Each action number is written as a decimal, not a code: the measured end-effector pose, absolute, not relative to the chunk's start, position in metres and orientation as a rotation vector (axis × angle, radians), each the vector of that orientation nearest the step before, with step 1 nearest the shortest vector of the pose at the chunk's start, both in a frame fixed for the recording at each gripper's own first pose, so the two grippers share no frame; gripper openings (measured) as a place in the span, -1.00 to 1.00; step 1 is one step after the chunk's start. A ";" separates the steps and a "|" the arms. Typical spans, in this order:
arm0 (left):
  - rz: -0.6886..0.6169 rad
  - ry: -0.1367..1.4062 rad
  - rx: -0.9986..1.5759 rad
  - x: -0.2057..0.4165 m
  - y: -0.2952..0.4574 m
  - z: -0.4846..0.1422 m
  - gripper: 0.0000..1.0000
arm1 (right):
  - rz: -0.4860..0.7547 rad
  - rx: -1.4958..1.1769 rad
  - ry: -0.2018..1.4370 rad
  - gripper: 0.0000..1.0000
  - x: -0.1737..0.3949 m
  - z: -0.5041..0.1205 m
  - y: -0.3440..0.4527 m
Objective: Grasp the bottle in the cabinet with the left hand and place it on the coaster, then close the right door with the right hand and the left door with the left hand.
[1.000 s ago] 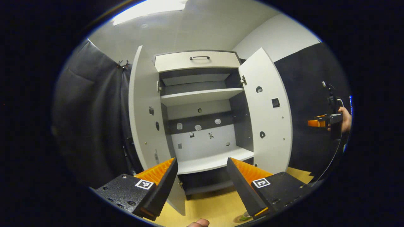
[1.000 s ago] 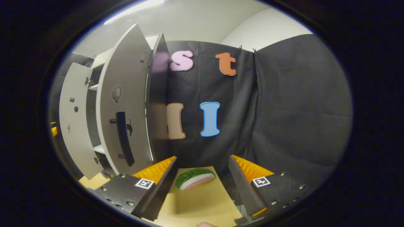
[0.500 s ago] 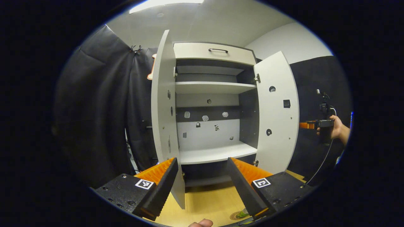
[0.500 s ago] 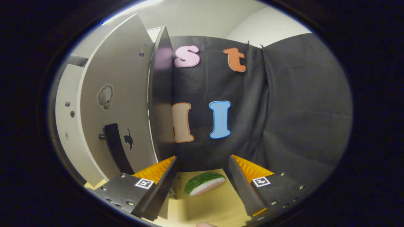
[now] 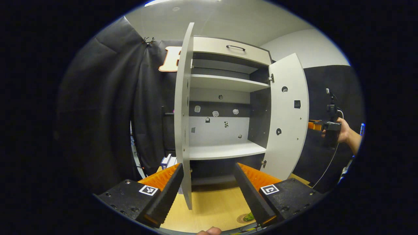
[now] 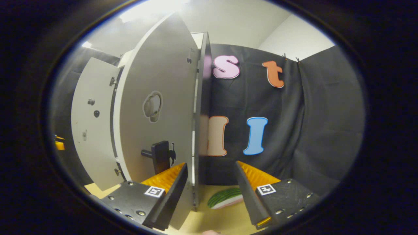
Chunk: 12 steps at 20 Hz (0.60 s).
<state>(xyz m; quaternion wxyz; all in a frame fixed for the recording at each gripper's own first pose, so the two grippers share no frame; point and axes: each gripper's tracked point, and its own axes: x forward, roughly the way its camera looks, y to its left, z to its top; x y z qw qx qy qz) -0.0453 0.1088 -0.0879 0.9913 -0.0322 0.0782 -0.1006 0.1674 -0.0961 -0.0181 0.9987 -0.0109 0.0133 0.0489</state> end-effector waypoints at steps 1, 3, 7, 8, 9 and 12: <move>-0.199 0.160 -0.075 -0.044 0.112 -0.088 0.95 | 0.104 -0.019 0.029 0.75 0.167 -0.018 -0.087; -0.201 0.162 -0.105 -0.040 0.115 -0.086 0.92 | 0.097 -0.016 0.025 0.75 0.166 -0.017 -0.072; -0.187 0.134 -0.140 -0.038 0.125 -0.076 0.93 | 0.045 0.019 0.001 0.69 0.166 -0.017 -0.057; -0.185 0.119 -0.141 -0.038 0.126 -0.072 0.93 | 0.035 0.024 -0.001 0.75 0.166 -0.017 -0.056; -0.179 0.103 -0.141 -0.037 0.128 -0.067 0.93 | 0.026 0.027 -0.001 0.75 0.165 -0.017 -0.054; -0.189 0.067 -0.148 -0.038 0.127 -0.056 0.92 | 0.000 0.019 -0.004 0.75 0.165 -0.017 -0.044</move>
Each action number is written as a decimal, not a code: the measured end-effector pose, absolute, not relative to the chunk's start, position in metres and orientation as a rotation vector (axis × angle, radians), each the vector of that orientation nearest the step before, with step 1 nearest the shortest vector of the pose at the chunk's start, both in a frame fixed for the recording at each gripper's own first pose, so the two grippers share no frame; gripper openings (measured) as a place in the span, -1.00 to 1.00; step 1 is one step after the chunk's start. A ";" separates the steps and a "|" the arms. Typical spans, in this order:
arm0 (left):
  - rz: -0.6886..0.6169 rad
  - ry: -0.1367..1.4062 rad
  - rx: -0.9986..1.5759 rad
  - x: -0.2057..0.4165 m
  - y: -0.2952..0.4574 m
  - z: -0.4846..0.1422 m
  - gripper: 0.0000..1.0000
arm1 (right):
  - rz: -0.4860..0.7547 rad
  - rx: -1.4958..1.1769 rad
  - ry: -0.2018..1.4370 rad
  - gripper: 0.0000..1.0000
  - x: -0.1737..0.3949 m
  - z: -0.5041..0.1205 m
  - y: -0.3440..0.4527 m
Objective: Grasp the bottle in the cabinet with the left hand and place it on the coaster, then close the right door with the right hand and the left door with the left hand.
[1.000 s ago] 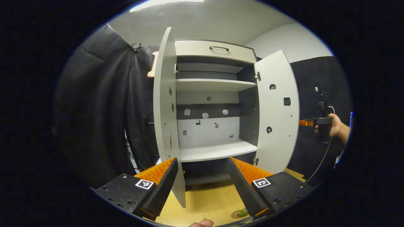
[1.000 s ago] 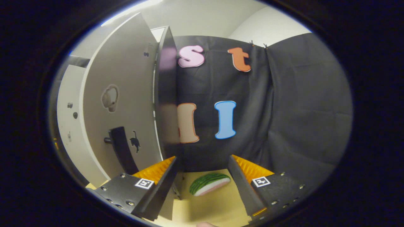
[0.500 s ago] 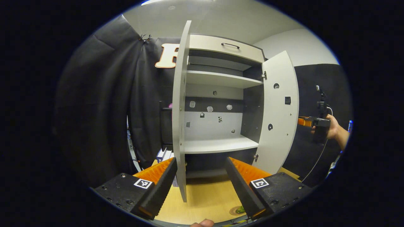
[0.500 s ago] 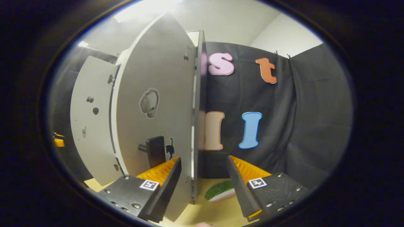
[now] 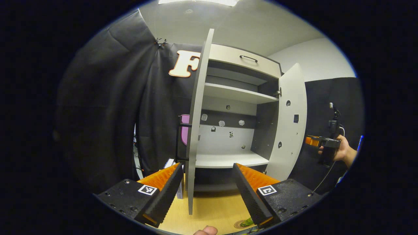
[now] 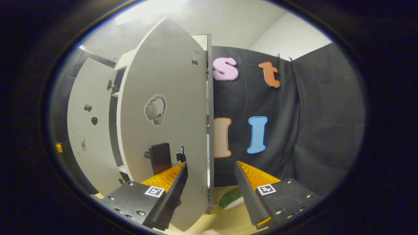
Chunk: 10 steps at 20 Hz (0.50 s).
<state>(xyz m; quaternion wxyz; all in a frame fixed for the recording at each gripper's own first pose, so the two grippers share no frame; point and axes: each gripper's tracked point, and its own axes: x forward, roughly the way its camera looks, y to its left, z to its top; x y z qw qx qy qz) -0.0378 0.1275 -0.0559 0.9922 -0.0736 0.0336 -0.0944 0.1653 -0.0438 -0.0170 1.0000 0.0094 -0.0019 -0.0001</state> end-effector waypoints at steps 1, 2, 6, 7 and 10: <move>-0.186 0.068 -0.141 -0.037 0.129 -0.055 0.92 | -0.004 0.015 -0.006 0.75 0.165 -0.016 -0.041; -0.182 0.065 -0.134 -0.035 0.132 -0.054 0.92 | -0.007 0.019 -0.005 0.75 0.165 -0.017 -0.037; -0.155 0.033 -0.091 -0.030 0.138 -0.043 0.92 | -0.008 0.017 -0.024 0.75 0.167 -0.016 -0.030; -0.146 0.028 -0.081 -0.029 0.140 -0.040 0.84 | -0.010 0.022 -0.021 0.75 0.168 -0.016 -0.029; -0.147 0.022 -0.075 -0.033 0.142 -0.033 0.84 | -0.007 0.035 -0.025 0.69 0.172 -0.016 -0.019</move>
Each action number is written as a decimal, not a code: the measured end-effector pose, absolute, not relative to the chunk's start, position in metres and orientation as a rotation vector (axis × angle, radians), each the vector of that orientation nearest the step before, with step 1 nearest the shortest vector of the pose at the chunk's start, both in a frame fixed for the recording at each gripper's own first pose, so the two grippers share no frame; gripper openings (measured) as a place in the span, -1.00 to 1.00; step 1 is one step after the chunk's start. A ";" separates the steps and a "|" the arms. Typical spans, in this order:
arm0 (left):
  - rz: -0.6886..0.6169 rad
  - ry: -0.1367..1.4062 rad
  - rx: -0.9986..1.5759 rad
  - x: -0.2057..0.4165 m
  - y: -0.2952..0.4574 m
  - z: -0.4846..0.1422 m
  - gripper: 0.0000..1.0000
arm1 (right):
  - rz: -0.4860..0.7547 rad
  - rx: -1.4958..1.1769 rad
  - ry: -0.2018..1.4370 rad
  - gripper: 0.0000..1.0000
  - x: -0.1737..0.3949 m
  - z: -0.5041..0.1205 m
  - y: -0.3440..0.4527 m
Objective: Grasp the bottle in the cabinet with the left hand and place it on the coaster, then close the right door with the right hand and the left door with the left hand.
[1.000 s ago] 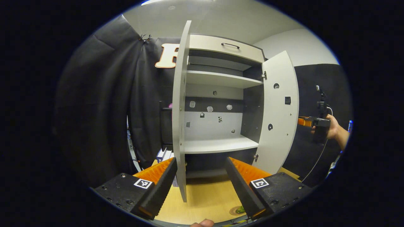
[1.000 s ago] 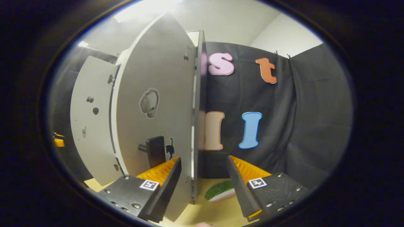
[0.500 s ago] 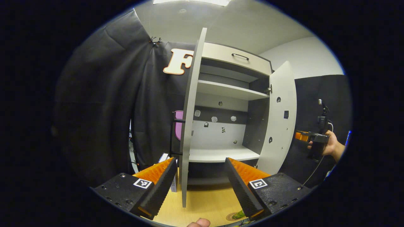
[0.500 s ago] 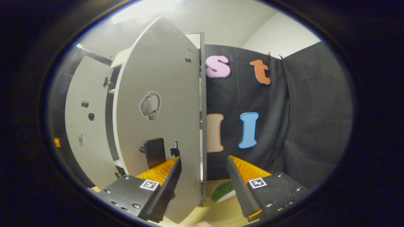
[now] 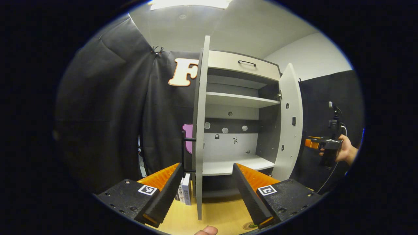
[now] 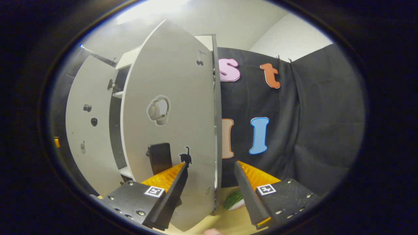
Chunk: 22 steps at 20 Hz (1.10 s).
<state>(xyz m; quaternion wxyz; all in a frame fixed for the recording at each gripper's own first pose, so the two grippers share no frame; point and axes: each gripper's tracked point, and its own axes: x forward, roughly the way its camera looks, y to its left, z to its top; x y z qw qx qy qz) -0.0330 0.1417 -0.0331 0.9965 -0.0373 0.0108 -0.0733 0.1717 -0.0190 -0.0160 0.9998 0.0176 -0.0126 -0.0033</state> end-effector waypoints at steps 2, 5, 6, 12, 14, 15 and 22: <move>-0.139 0.023 -0.071 -0.034 0.147 -0.031 0.92 | -0.007 0.051 -0.024 0.70 0.174 -0.019 -0.011; -0.121 0.032 -0.073 -0.037 0.155 -0.032 0.92 | -0.002 0.041 -0.057 0.78 0.171 -0.013 -0.001; -0.117 0.036 -0.075 -0.038 0.157 -0.032 0.92 | 0.009 0.030 -0.065 0.84 0.174 -0.012 0.004; -0.093 0.054 -0.095 -0.041 0.177 -0.028 0.92 | 0.041 0.014 -0.078 0.84 0.176 -0.015 0.020; -0.083 0.049 -0.105 -0.039 0.184 -0.026 0.92 | 0.035 0.008 -0.074 0.90 0.174 -0.017 0.019; -0.073 0.047 -0.108 -0.038 0.189 -0.026 0.92 | 0.035 0.021 -0.070 0.90 0.173 -0.018 0.019; -0.005 0.091 -0.108 -0.019 0.234 -0.041 0.92 | 0.068 0.038 -0.081 0.90 0.143 -0.012 0.025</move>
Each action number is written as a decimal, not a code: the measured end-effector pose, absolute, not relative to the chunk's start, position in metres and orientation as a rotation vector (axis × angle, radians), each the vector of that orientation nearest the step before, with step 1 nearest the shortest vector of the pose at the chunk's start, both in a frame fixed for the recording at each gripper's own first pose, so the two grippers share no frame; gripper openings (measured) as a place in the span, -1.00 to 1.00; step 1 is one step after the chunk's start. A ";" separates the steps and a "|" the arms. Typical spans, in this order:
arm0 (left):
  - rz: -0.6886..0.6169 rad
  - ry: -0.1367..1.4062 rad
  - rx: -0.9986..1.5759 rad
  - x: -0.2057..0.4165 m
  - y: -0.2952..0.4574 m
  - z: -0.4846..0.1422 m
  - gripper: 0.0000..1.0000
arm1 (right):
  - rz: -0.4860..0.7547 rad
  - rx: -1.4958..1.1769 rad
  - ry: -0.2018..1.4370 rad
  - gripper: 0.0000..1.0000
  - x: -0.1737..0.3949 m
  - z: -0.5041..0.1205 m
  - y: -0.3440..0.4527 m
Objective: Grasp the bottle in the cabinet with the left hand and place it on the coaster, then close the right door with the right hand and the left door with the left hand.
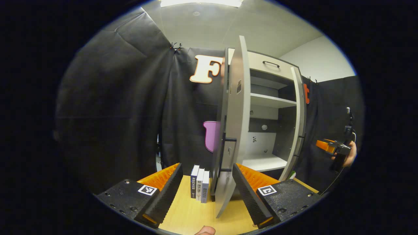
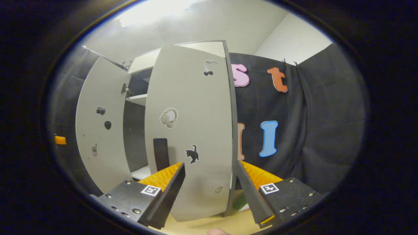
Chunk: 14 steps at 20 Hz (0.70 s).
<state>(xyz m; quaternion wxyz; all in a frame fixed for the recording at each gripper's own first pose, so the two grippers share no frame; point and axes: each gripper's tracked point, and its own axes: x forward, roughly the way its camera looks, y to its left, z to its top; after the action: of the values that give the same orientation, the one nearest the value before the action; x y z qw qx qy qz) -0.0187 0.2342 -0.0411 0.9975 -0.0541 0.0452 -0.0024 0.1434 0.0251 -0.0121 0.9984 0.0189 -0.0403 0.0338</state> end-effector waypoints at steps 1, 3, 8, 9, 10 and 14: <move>0.000 0.096 -0.114 -0.016 0.239 -0.044 0.92 | 0.069 0.027 -0.084 0.90 0.138 -0.013 0.025; 0.003 0.105 -0.121 -0.009 0.250 -0.049 0.84 | 0.061 -0.004 -0.082 0.90 0.129 -0.017 0.023; 0.010 0.118 -0.122 0.015 0.273 -0.064 0.92 | 0.085 -0.005 -0.057 0.91 0.105 -0.037 0.033; 0.000 0.119 -0.133 0.021 0.273 -0.065 0.92 | 0.091 -0.004 -0.057 0.91 0.101 -0.039 0.035; -0.022 0.121 -0.138 0.028 0.273 -0.068 0.93 | 0.091 -0.002 -0.055 0.91 0.099 -0.043 0.034; -0.007 0.119 -0.114 0.054 0.288 -0.068 0.92 | 0.044 0.005 -0.021 0.91 0.093 -0.063 0.020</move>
<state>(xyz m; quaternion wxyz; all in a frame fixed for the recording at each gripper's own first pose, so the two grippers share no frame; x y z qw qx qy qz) 0.0544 0.2876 -0.0682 0.9966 -0.0567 0.0596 -0.0036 0.0934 0.0197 -0.0635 0.9997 0.0027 -0.0105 0.0218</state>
